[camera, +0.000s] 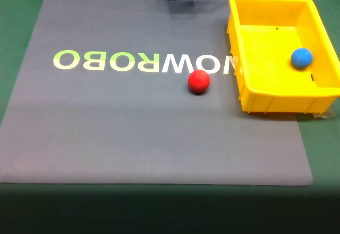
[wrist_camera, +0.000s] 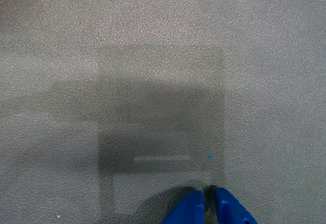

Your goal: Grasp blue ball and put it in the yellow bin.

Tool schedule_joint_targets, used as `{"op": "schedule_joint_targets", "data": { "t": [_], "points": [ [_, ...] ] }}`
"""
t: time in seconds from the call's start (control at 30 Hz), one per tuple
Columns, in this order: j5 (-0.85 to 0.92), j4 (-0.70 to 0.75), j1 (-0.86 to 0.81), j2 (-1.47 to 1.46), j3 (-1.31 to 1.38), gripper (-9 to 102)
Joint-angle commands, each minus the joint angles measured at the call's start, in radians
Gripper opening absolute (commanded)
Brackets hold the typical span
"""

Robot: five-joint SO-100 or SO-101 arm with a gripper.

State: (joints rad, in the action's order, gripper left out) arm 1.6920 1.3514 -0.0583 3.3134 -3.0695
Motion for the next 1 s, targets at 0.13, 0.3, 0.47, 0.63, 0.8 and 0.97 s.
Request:
{"op": "schedule_joint_targets", "data": {
  "t": [0.13, 0.3, 0.47, 0.63, 0.8, 0.97],
  "points": [
    [-0.017, 0.02, 0.002, 0.012, -0.032, 0],
    [-0.018, 0.021, -0.005, 0.012, -0.032, 0],
    [-0.012, 0.021, -0.012, 0.012, -0.032, 0],
    [-0.011, 0.021, -0.015, 0.012, -0.032, 0],
    [-0.015, 0.021, -0.02, 0.012, -0.032, 0],
    [-0.014, 0.021, -0.021, 0.012, -0.032, 0]
  ]
}}
